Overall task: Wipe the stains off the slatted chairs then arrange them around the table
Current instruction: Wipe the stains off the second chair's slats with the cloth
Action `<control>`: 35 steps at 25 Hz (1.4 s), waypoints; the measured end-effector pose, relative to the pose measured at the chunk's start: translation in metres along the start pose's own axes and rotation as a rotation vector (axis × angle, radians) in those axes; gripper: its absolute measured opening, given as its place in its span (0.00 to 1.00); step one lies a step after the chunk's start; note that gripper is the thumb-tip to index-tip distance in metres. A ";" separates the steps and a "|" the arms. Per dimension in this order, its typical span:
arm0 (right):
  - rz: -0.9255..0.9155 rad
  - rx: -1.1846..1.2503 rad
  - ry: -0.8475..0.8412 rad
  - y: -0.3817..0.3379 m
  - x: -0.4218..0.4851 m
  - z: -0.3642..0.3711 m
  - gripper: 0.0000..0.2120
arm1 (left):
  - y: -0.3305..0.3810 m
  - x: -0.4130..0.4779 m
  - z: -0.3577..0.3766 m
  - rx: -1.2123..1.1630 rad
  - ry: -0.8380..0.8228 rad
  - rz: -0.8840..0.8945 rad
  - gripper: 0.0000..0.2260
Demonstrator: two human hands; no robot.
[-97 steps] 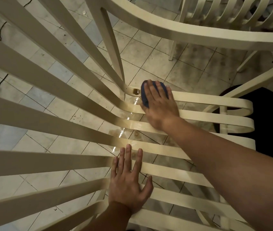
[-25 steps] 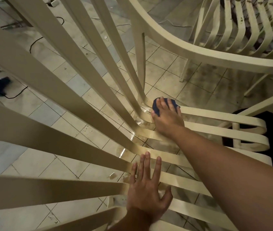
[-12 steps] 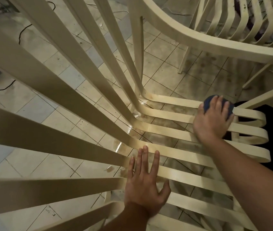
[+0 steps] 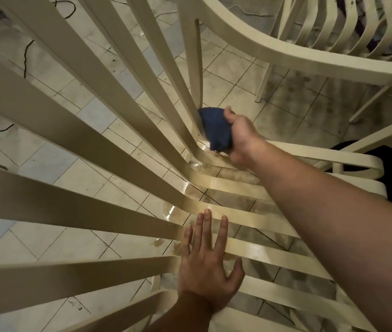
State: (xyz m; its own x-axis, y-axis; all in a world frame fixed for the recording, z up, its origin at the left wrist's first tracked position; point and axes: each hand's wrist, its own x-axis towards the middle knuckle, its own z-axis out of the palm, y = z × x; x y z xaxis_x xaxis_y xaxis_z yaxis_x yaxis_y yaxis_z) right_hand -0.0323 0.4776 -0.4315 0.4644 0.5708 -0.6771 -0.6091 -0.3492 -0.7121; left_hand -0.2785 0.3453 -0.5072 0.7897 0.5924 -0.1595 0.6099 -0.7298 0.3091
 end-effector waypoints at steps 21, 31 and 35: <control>-0.302 -0.794 0.366 0.005 0.020 -0.021 0.19 | -0.001 0.002 0.000 0.010 -0.022 -0.013 0.43; -0.241 -0.847 0.882 0.003 -0.068 -0.209 0.19 | -0.002 0.002 0.002 -0.016 -0.009 -0.004 0.42; -0.286 -0.793 0.943 0.008 -0.071 -0.187 0.13 | -0.002 0.001 0.002 -0.049 0.011 -0.004 0.42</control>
State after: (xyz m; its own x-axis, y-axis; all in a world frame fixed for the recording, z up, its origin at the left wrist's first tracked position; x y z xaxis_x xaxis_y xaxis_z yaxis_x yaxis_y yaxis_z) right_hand 0.0498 0.2955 -0.4236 0.9910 0.0633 -0.1176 -0.0117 -0.8360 -0.5486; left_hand -0.2788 0.3464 -0.5099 0.7866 0.5989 -0.1505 0.6085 -0.7102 0.3541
